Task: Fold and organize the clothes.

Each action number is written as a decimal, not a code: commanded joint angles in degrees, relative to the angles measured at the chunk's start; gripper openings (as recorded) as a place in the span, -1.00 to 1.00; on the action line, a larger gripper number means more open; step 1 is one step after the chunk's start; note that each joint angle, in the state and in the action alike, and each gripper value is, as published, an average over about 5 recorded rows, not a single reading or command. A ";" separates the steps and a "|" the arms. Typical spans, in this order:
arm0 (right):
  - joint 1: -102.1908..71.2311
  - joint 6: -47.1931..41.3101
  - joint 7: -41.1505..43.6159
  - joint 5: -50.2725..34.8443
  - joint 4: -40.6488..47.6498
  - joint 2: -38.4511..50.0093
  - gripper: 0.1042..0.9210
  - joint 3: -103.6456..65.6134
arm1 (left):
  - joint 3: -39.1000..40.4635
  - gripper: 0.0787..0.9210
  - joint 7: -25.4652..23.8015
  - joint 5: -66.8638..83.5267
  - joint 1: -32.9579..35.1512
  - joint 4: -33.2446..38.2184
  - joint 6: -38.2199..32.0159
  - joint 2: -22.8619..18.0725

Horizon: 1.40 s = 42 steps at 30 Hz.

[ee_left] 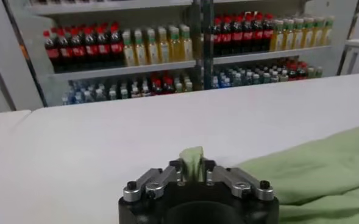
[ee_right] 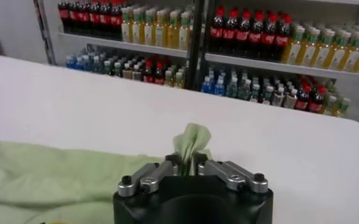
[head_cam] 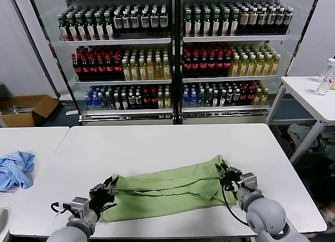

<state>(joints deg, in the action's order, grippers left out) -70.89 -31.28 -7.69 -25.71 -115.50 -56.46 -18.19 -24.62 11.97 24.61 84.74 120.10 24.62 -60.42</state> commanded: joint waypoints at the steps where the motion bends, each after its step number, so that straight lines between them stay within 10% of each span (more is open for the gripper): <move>1: -6.42 2.28 0.67 4.46 -3.20 -0.23 -0.26 -2.21 | 0.79 -0.35 8.48 -10.97 4.02 1.48 -3.73 -7.27; 13: -6.95 3.36 0.65 5.46 -2.34 -0.68 0.58 -1.95 | 5.48 0.35 10.83 -17.90 1.29 -7.82 0.85 -12.89; 32: -6.97 4.13 0.51 5.04 -3.02 -0.18 0.76 -2.60 | -0.73 -0.87 5.44 0.04 2.18 -5.94 1.57 -11.15; 42: -6.61 4.89 0.51 4.38 -3.06 0.19 0.76 -3.26 | -20.89 -0.95 0.95 14.18 2.73 -4.31 2.58 -1.80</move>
<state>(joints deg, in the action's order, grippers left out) -77.42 -26.66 -7.20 -21.29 -118.49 -56.30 -21.34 -28.05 16.54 24.45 87.46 115.20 26.61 -69.24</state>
